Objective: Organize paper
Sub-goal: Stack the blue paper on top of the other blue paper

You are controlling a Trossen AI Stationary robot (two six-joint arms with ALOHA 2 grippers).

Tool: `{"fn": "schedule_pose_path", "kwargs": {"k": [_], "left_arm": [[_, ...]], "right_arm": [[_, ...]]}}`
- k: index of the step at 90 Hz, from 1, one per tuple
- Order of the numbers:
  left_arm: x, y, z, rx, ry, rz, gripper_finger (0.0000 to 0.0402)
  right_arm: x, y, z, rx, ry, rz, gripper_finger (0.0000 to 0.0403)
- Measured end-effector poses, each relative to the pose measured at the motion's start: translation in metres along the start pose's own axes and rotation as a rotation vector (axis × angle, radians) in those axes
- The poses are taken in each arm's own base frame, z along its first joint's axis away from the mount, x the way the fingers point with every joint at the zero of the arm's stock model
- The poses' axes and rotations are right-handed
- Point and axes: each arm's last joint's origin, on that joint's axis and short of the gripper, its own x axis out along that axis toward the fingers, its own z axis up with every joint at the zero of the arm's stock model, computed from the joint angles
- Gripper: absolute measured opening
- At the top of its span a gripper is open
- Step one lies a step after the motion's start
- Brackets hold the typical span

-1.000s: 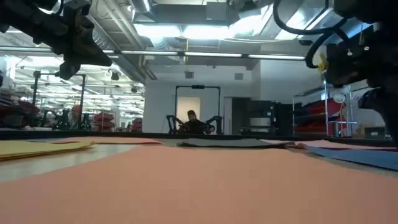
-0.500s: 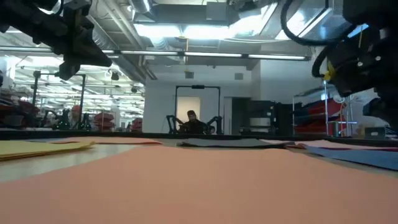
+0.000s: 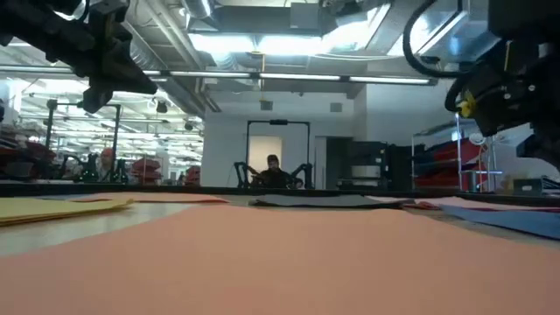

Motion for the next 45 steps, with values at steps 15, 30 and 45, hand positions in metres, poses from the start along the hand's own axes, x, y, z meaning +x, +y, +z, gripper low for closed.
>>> {"fn": "schedule_pose_path", "kwargs": {"k": [15, 30, 45], "left_arm": [[0.0, 0.0, 0.0, 0.003, -0.002, 0.002, 0.0], [0.0, 0.0, 0.0, 0.004, -0.001, 0.001, 0.0], [0.0, 0.0, 0.0, 0.0, -0.002, 0.001, 0.0]], "right_arm": [[-0.008, -0.002, -0.002, -0.009, -0.009, 0.013, 0.0003], [-0.01, -0.002, -0.003, -0.029, -0.017, 0.021, 0.0001], [-0.011, -0.005, 0.002, -0.046, -0.028, 0.015, 0.0]]}}
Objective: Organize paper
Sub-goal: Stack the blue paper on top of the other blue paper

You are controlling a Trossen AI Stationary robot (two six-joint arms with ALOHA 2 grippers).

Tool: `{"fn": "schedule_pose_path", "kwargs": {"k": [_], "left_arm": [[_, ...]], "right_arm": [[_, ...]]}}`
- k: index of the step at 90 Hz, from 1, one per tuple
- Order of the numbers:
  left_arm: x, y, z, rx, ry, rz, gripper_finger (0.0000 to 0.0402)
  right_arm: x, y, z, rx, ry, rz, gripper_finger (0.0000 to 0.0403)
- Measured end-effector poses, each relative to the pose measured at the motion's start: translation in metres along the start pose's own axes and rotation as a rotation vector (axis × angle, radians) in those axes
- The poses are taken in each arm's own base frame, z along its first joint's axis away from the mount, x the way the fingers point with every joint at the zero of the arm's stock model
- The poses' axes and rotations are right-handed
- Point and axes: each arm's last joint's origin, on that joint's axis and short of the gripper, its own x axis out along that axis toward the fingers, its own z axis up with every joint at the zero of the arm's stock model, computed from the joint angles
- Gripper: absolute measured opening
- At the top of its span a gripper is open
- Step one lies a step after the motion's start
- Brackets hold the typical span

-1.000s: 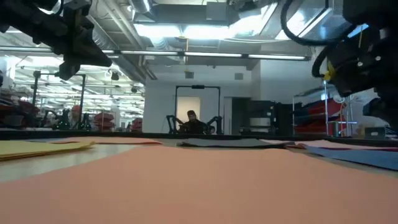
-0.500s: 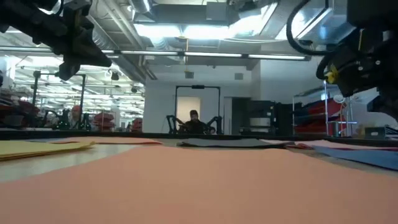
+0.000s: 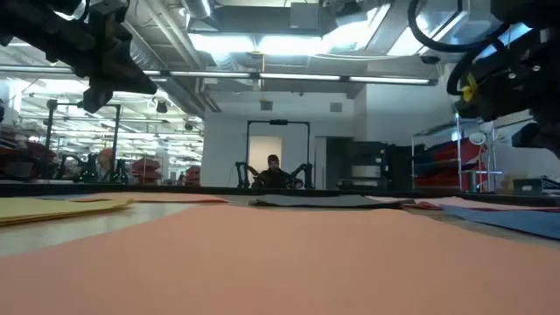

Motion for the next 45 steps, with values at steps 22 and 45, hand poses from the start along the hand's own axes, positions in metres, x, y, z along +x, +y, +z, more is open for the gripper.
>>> {"fn": "schedule_pose_path", "kwargs": {"k": [22, 45], "left_arm": [[0.0, 0.0, 0.0, -0.014, 0.0, 0.001, 0.0], [0.0, 0.0, 0.0, -0.022, -0.001, 0.001, 0.0]], "right_arm": [[-0.002, -0.02, 0.018, -0.032, -0.039, -0.049, 0.0], [-0.006, -0.046, 0.036, -0.088, -0.05, -0.093, 0.0]]}}
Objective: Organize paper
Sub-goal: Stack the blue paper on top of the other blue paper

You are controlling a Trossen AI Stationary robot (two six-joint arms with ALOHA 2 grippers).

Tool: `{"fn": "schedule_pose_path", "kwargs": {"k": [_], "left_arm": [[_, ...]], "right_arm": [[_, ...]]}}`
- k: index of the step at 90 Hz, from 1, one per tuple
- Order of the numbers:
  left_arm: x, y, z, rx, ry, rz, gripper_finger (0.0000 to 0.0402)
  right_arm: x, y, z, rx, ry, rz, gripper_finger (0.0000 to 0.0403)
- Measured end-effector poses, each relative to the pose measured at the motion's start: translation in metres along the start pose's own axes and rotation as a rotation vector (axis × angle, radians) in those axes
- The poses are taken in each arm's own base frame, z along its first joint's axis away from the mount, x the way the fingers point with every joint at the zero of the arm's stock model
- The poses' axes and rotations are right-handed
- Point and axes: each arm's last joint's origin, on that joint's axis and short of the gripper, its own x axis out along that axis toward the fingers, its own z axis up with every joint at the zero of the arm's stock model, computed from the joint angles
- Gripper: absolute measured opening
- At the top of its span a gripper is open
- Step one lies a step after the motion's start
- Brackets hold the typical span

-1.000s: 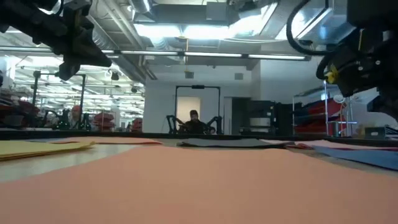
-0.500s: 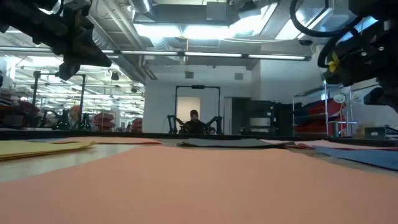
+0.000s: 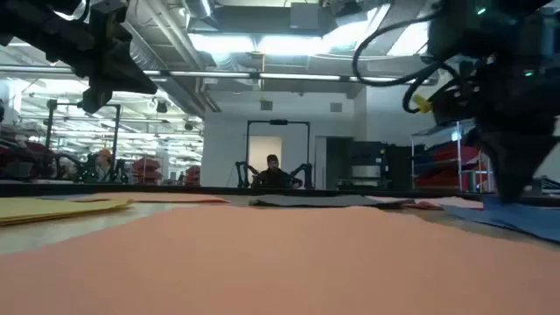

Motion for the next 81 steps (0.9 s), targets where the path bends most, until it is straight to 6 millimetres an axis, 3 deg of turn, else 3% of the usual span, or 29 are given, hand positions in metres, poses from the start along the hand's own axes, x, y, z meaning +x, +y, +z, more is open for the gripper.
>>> {"fn": "schedule_pose_path", "kwargs": {"k": [33, 81], "left_arm": [[0.0, 0.001, -0.001, 0.002, 0.007, 0.014, 0.0], [0.0, 0.002, -0.001, 0.003, 0.004, 0.03, 0.0]], "right_arm": [[-0.001, -0.027, 0.014, -0.117, -0.026, -0.001, 0.0], [-0.001, -0.026, 0.021, -0.235, -0.083, 0.073, 0.0002]]}}
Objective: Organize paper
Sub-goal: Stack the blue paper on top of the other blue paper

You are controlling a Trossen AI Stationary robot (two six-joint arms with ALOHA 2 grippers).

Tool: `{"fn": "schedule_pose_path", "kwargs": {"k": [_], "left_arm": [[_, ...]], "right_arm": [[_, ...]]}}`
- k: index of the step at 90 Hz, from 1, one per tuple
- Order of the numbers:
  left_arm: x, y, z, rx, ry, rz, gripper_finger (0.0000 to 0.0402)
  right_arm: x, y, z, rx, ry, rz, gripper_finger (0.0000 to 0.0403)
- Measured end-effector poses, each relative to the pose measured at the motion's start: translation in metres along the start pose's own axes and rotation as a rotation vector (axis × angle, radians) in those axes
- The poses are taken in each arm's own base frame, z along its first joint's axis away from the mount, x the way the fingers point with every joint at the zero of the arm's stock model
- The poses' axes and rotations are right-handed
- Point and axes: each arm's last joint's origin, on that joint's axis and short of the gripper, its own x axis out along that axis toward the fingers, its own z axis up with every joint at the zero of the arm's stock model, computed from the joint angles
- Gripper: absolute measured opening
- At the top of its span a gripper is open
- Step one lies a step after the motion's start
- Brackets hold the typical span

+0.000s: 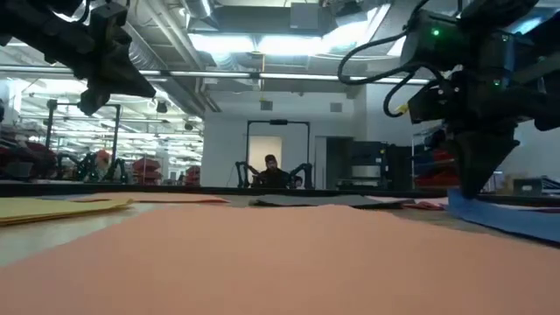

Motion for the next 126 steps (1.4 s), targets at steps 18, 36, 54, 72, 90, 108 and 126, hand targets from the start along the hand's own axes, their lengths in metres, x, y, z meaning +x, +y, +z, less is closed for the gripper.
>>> {"fn": "schedule_pose_path", "kwargs": {"k": [18, 36, 54, 72, 90, 108, 126], "left_arm": [[0.0, 0.0, 0.0, -0.005, 0.0, 0.001, 0.0], [0.0, 0.0, 0.0, -0.008, 0.0, 0.0, 0.0], [0.0, 0.0, 0.0, -0.012, -0.001, 0.0, 0.0], [0.0, 0.0, 0.0, -0.021, 0.0, 0.0, 0.0], [0.0, 0.0, 0.0, -0.032, 0.0, -0.001, 0.0], [0.0, -0.001, 0.0, -0.035, 0.01, -0.019, 0.0], [0.0, -0.001, 0.0, -0.035, 0.018, -0.03, 0.0]], "right_arm": [[0.0, 0.0, 0.003, 0.012, -0.03, -0.017, 0.0036], [-0.005, 0.001, 0.008, 0.051, -0.04, -0.016, 0.009], [-0.03, 0.011, 0.029, 0.061, -0.074, 0.108, 0.0067], [-0.042, 0.035, 0.039, 0.131, -0.106, 0.181, 0.001], [-0.043, 0.076, 0.039, 0.412, -0.143, 0.288, 0.0002], [-0.044, 0.139, 0.031, 0.729, -0.276, 0.399, 0.0], [-0.025, 0.191, 0.005, 1.0, -0.206, 0.355, 0.0]]}}
